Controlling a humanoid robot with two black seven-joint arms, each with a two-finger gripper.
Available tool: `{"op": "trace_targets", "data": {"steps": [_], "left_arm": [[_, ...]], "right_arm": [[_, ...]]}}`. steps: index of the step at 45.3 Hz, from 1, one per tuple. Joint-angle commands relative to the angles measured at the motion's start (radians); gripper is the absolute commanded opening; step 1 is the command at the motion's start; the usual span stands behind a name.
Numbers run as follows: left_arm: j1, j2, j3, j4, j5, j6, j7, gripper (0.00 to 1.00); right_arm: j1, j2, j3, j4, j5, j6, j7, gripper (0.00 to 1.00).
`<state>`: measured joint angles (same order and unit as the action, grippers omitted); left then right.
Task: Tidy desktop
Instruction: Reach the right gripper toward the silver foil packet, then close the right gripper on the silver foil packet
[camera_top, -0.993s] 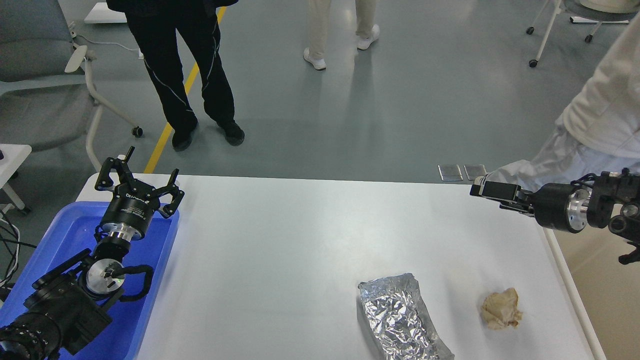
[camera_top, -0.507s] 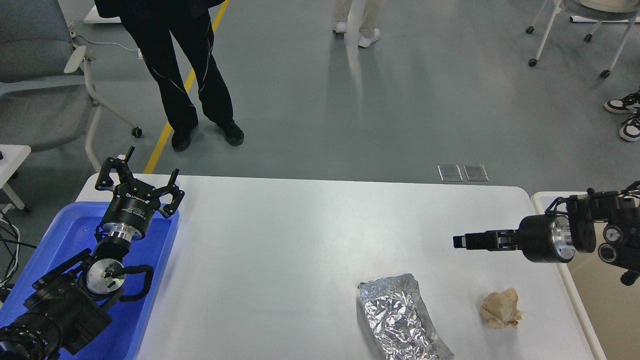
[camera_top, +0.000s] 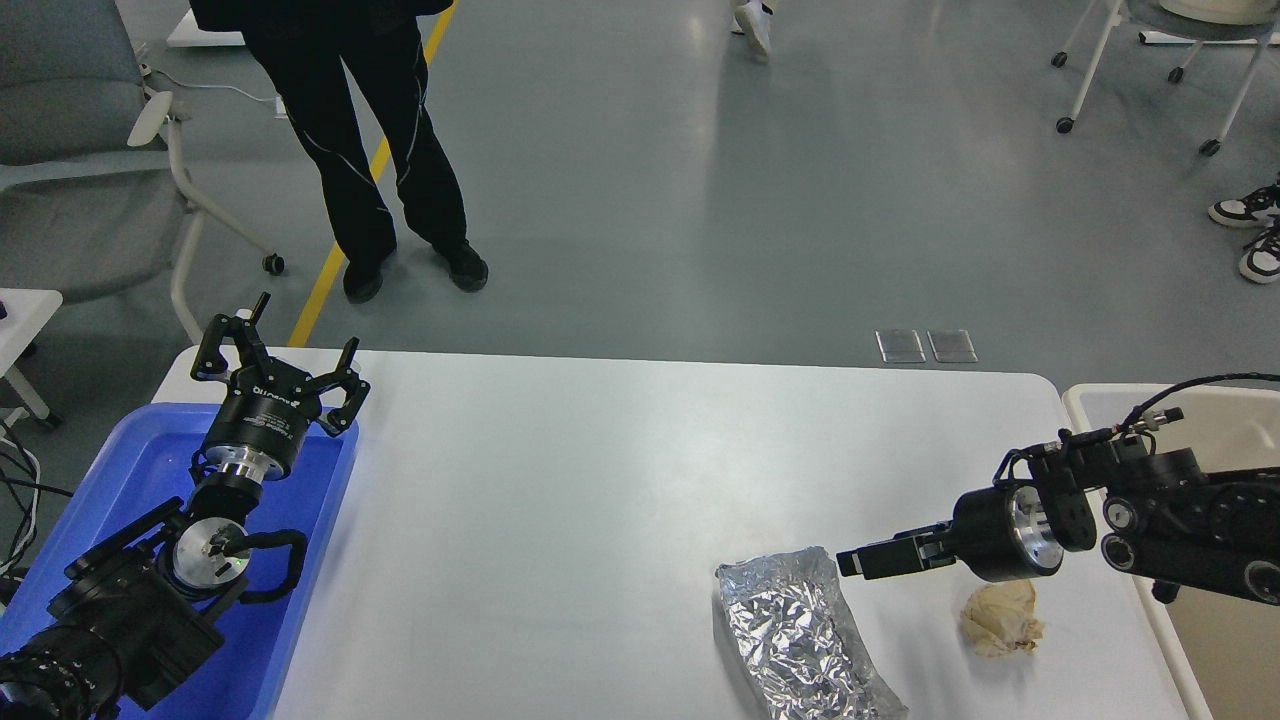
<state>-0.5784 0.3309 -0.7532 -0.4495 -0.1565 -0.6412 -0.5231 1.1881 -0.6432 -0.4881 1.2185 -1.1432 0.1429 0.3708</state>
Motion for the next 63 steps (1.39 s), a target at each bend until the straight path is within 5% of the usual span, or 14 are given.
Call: {"op": "trace_targets", "data": {"steps": [1,44,54,63], "left_arm": [[0.0,0.0,0.0,0.0,0.0,0.0,0.0,1.0],[0.0,0.0,0.0,0.0,0.0,0.0,0.0,1.0],[0.0,0.0,0.0,0.0,0.0,0.0,0.0,1.0],[0.0,0.0,0.0,0.0,0.0,0.0,0.0,1.0]], "right_arm": [[-0.074,0.049,-0.006,-0.047,-0.006,-0.006,0.0,0.99],[-0.239,0.131,0.016,-0.177,-0.004,-0.111,0.01,0.85],[-0.258,0.132,0.008,-0.182,-0.007,-0.128,0.014,0.66],[-0.255,0.137,-0.003,-0.182,-0.05,-0.16,0.069,0.33]]}}
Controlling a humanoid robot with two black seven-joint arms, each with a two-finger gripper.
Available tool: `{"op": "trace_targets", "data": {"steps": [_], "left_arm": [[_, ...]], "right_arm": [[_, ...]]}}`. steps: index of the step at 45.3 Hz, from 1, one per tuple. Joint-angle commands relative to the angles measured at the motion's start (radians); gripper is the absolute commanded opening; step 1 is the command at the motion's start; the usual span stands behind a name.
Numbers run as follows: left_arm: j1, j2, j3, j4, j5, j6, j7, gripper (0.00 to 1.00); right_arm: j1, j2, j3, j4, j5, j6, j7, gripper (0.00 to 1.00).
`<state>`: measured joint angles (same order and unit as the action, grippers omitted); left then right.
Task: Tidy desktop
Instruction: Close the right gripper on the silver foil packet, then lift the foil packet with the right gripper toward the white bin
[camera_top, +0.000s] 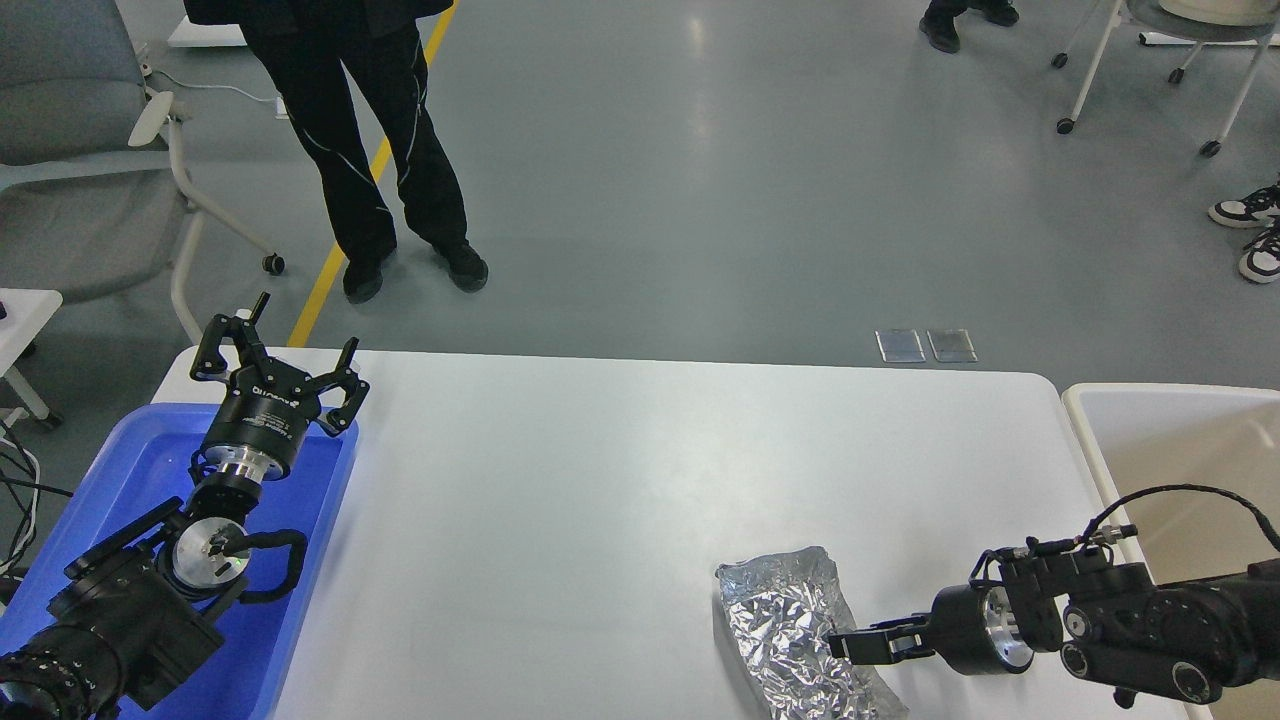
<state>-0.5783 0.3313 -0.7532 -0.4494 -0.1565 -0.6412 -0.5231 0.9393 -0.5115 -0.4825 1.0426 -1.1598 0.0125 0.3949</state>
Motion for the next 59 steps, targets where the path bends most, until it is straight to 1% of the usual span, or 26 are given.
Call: {"op": "trace_targets", "data": {"steps": [1,3,6,7,13,27,28,34,40,45,55,59], "left_arm": [[0.0,0.0,0.0,0.0,0.0,0.0,0.0,1.0],[0.0,0.0,0.0,0.0,0.0,0.0,0.0,1.0],[0.0,0.0,0.0,0.0,0.0,0.0,0.0,1.0],[0.0,0.0,0.0,0.0,0.0,0.0,0.0,1.0],[0.0,0.0,0.0,0.0,0.0,0.0,0.0,1.0],[0.0,0.0,0.0,0.0,0.0,0.0,0.0,1.0],[0.0,0.0,0.0,0.0,0.0,0.0,0.0,1.0],[0.0,0.0,0.0,0.0,0.0,0.0,0.0,1.0],[0.0,0.0,0.0,0.0,0.0,0.0,0.0,1.0],[0.0,0.0,0.0,0.0,0.0,0.0,0.0,1.0],[0.0,0.0,0.0,0.0,0.0,0.0,0.0,1.0],[0.0,0.0,0.0,0.0,0.0,0.0,0.0,1.0]], "right_arm": [[-0.005,0.007,-0.008,-0.006,-0.034,-0.032,0.047,0.3],[-0.004,0.007,-0.008,-0.007,-0.034,-0.034,0.047,0.22],[0.003,0.005,-0.008,-0.018,-0.034,-0.034,0.047,0.04],[0.004,0.005,-0.008,-0.021,-0.034,-0.034,0.047,0.0],[0.012,0.005,-0.008,-0.039,-0.029,-0.036,0.047,0.0],[0.019,-0.016,0.027,-0.029,-0.009,-0.036,0.055,0.0],[0.019,-0.024,0.036,-0.027,-0.005,-0.036,0.055,0.0],[0.027,-0.082,0.105,0.011,0.008,-0.023,0.093,0.0],[0.098,-0.176,0.14,0.112,0.011,-0.002,0.127,0.0],[0.174,-0.258,0.165,0.185,0.025,0.023,0.131,0.0],[0.348,-0.373,0.217,0.209,0.195,0.168,0.131,0.0],[0.41,-0.421,0.248,0.209,0.224,0.242,0.131,0.0]]}}
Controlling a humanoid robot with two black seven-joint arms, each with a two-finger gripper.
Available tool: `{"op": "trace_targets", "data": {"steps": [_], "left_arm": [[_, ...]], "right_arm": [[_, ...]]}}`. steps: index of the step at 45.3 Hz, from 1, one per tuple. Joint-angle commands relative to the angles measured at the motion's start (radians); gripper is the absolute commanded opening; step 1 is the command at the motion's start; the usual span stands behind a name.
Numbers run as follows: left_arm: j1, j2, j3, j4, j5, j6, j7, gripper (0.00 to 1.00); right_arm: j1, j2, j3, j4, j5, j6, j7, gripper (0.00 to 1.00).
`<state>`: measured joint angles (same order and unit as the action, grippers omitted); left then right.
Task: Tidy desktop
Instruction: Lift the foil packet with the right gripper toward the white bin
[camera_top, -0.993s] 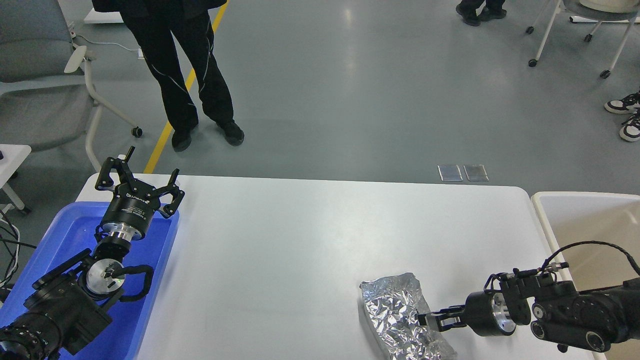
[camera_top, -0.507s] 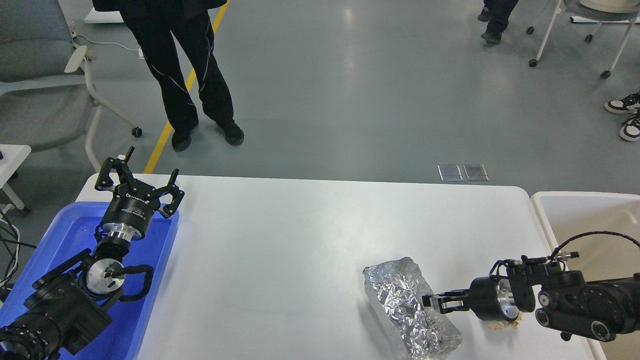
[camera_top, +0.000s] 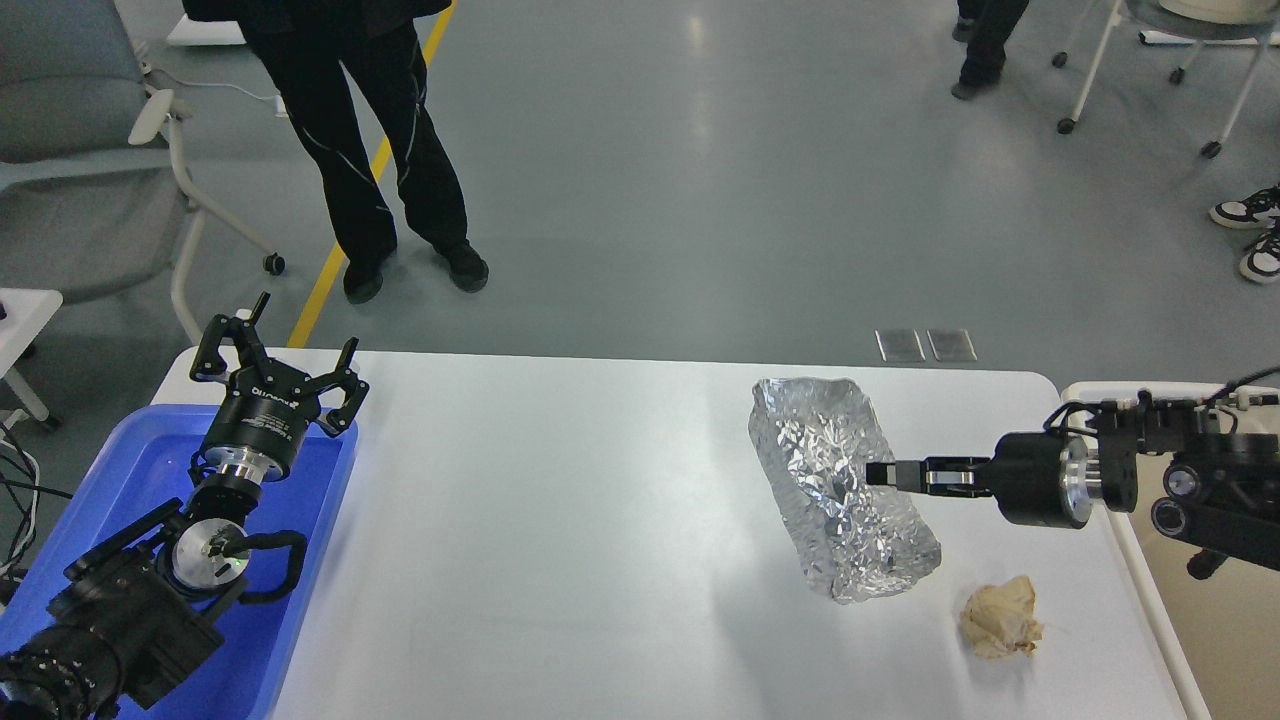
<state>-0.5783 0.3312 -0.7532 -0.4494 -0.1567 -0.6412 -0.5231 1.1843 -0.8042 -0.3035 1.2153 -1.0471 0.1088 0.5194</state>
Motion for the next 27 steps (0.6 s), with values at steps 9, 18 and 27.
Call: {"op": "trace_targets", "data": {"steps": [9,18,27], "left_arm": [[0.0,0.0,0.0,0.0,0.0,0.0,0.0,1.0],[0.0,0.0,0.0,0.0,0.0,0.0,0.0,1.0],[0.0,0.0,0.0,0.0,0.0,0.0,0.0,1.0]], "right_arm": [[0.261,-0.207,0.152,0.027,0.136,0.281,0.005,0.0],[0.299,-0.24,0.158,0.02,0.148,0.308,0.005,0.0],[0.281,-0.227,0.142,-0.149,0.15,0.308,0.002,0.0]]}}
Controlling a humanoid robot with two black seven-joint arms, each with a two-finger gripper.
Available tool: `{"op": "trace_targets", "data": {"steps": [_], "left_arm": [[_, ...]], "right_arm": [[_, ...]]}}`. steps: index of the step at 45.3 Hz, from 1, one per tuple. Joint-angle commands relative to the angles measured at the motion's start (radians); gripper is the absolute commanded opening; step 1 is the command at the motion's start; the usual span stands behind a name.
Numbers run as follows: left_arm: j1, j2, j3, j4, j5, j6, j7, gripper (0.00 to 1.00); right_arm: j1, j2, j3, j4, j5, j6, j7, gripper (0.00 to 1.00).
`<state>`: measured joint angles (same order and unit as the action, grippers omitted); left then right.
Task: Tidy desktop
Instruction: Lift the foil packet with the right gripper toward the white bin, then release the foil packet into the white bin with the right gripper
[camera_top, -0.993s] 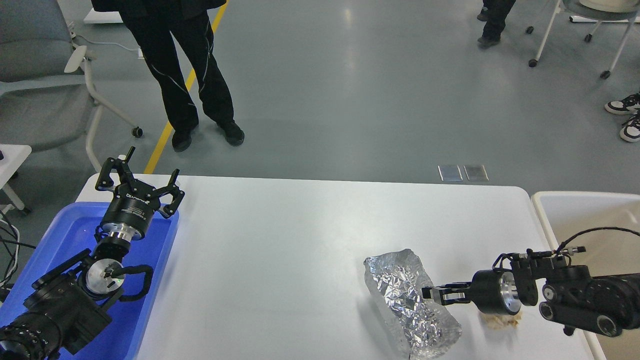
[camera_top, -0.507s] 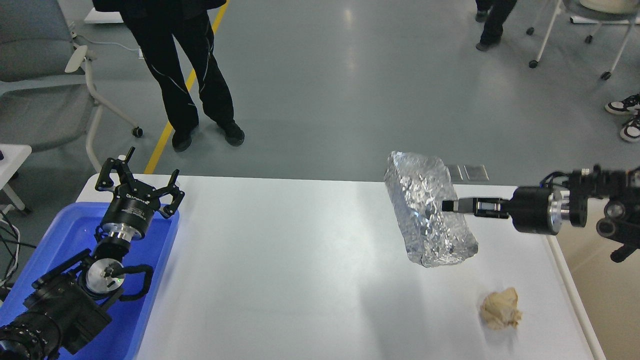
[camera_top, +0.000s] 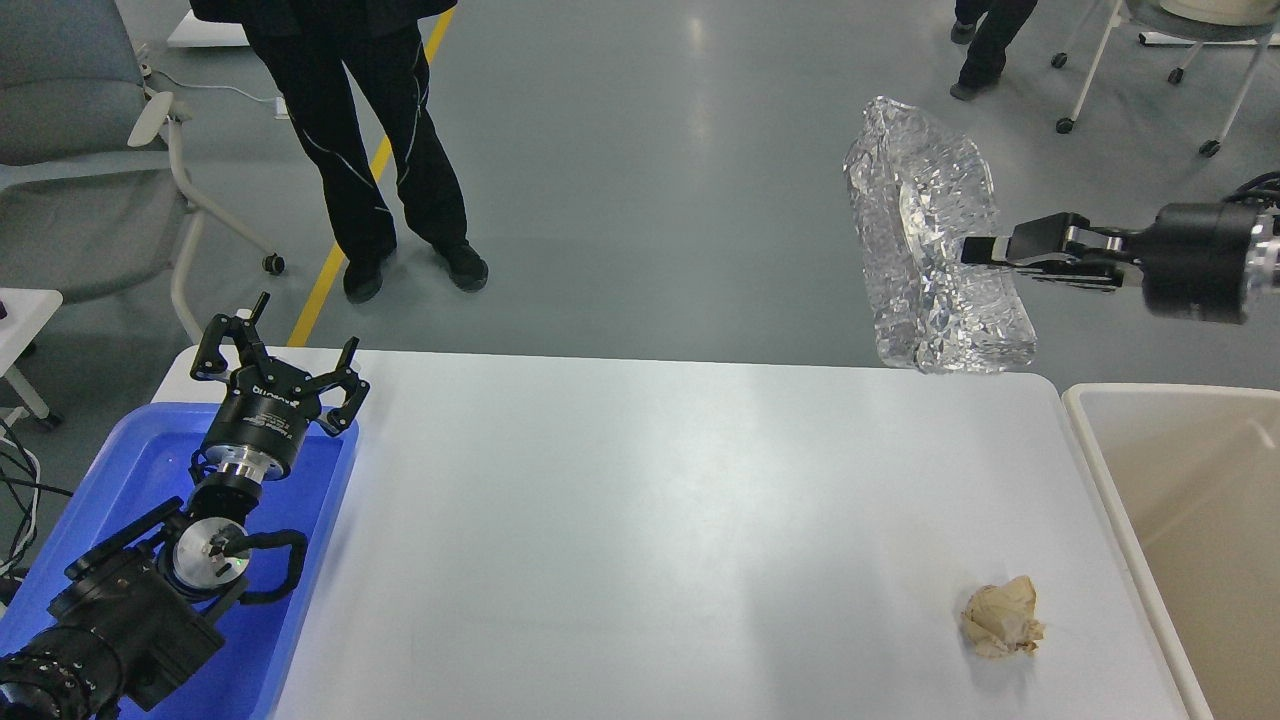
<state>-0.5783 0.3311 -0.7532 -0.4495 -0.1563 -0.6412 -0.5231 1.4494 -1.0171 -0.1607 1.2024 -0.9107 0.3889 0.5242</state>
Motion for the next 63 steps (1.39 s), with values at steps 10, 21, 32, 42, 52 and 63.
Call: {"op": "trace_targets", "data": {"steps": [10,21,32,42,52,63], "left_arm": [[0.0,0.0,0.0,0.0,0.0,0.0,0.0,1.0],[0.0,0.0,0.0,0.0,0.0,0.0,0.0,1.0],[0.0,-0.001,0.0,0.0,0.0,0.0,0.0,1.0],[0.0,0.0,0.0,0.0,0.0,0.0,0.0,1.0],[0.0,0.0,0.0,0.0,0.0,0.0,0.0,1.0],[0.0,0.0,0.0,0.0,0.0,0.0,0.0,1.0]], "right_arm": [[-0.075,0.046,-0.009,-0.51,0.087,0.03,-0.003,0.0],[-0.221,0.104,-0.005,-0.822,0.171,0.028,-0.012,0.0],[-0.432,0.241,-0.006,-1.187,0.371,0.028,-0.023,0.0],[-0.543,0.341,0.007,-1.354,0.407,-0.007,-0.142,0.0],[-0.609,0.388,0.017,-1.371,0.458,-0.117,-0.322,0.0],[-0.679,0.427,0.035,-1.371,0.538,-0.263,-0.408,0.0]]}}
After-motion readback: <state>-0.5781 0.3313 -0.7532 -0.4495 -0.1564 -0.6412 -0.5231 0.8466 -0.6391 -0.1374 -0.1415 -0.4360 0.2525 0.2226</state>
